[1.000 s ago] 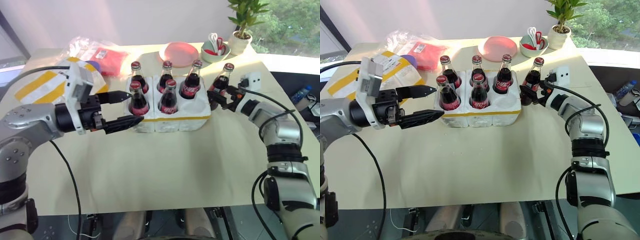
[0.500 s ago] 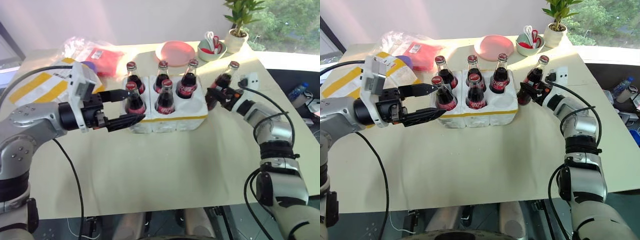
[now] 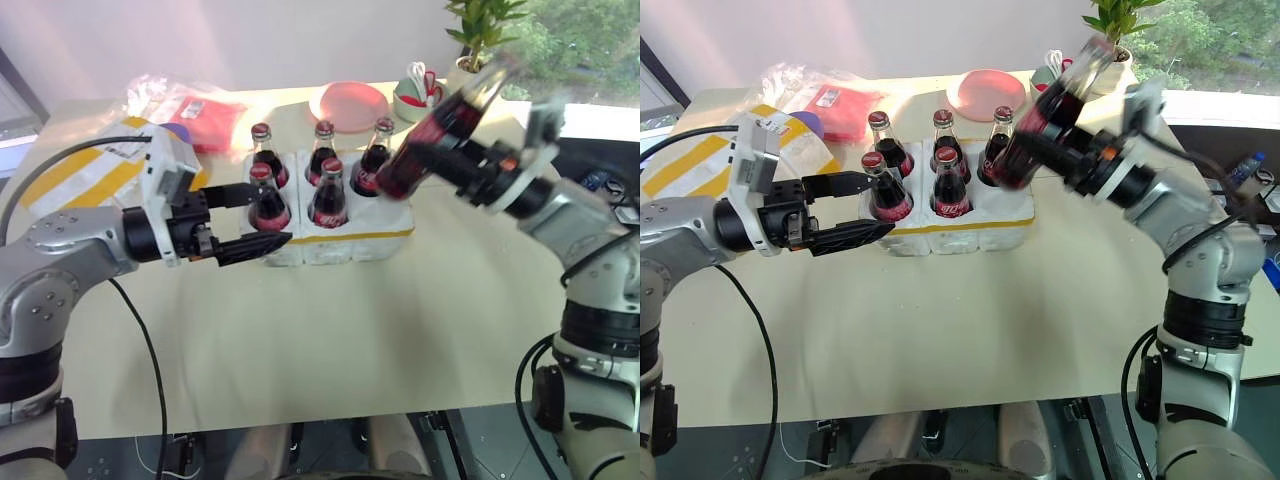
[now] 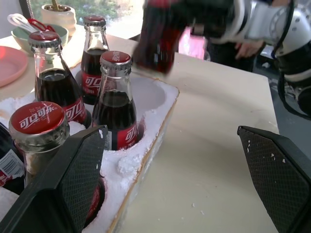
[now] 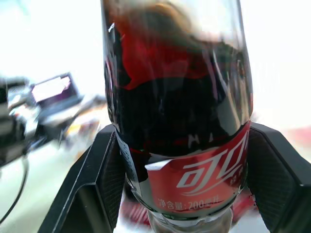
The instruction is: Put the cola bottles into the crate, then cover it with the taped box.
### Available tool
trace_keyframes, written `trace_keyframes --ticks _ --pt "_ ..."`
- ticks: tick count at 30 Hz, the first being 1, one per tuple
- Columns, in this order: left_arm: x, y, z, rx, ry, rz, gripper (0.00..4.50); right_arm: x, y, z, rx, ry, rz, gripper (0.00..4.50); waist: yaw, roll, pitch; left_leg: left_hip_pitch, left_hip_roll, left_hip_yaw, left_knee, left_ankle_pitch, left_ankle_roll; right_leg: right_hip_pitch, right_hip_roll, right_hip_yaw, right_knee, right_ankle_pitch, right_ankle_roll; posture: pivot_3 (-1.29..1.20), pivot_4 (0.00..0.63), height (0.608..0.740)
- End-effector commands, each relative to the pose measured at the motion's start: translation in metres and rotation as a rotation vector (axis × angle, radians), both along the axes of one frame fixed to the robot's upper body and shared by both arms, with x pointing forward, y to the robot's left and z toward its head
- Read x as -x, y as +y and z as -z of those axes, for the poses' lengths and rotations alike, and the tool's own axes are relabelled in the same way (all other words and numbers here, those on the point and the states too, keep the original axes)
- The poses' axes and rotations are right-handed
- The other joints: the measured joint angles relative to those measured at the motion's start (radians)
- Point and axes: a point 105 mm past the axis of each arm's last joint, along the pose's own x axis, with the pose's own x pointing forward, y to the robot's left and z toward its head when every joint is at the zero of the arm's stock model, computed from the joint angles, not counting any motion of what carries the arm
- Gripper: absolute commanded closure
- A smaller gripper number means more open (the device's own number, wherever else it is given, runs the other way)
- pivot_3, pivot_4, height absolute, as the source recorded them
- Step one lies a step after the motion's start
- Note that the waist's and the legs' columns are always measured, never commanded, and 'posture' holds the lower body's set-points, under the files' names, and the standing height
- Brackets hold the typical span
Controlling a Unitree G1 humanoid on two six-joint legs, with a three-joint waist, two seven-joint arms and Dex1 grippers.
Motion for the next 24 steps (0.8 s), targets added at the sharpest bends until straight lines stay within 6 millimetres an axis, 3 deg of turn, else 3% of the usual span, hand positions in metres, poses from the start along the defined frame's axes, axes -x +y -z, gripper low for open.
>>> trace_keyframes --ticks 1,8,16,17,18,21,24 --pt "0.001 0.002 -0.008 -0.003 -0.052 -0.005 0.0 -0.005 0.0 -0.012 0.049 -0.086 0.059 1.68 0.002 0.0 0.0 0.0 0.0 0.0 0.0 0.0 0.0 0.0 0.0 0.0 0.0 0.0 0.0 0.0 0.15 0.74" --pt "0.002 0.005 -0.009 -0.008 -0.058 -0.02 0.0 -0.012 0.006 -0.003 0.075 -0.07 0.059 1.68 0.001 0.0 0.0 0.0 0.0 0.0 0.0 0.0 -0.001 0.0 0.0 0.0 0.0 0.0 0.0 0.0 0.15 0.74" --pt "0.001 0.015 0.0 -0.065 -0.057 -0.081 0.0 -0.019 0.02 0.042 0.307 -0.02 0.014 1.68 -0.001 0.0 0.0 0.0 0.0 0.0 0.0 0.0 -0.001 -0.001 0.0 0.0 0.0 0.0 0.0 0.0 0.15 0.74" --pt "0.0 0.019 0.002 -0.071 -0.056 -0.096 0.0 -0.02 0.019 0.045 0.327 -0.015 0.011 0.6 -0.001 0.0 0.0 0.0 0.0 0.0 0.0 0.0 -0.001 -0.001 0.0 0.0 0.0 0.0 0.0 0.0 0.15 0.74" --pt "-0.001 0.022 0.003 -0.08 -0.057 -0.111 0.0 -0.021 0.019 0.048 0.338 -0.005 0.01 0.22 0.0 0.0 0.0 0.0 0.0 0.0 0.0 0.0 -0.001 0.0 0.0 0.0 0.0 0.0 0.0 0.0 0.15 0.74" --pt "-0.003 0.037 0.009 -0.121 -0.056 -0.184 0.0 -0.019 0.015 0.046 0.359 0.001 -0.006 0.07 0.0 0.0 0.0 0.0 0.0 0.0 0.0 0.0 0.0 0.0 0.0 0.0 0.0 0.0 0.0 0.0 0.15 0.74" --pt "-0.003 0.063 0.013 -0.18 -0.075 -0.312 0.0 -0.011 0.005 0.028 0.386 -0.049 -0.014 0.07 0.002 0.0 0.0 0.0 0.0 0.0 0.0 0.0 0.0 0.0 0.0 0.0 0.0 0.0 0.0 0.0 0.15 0.74"
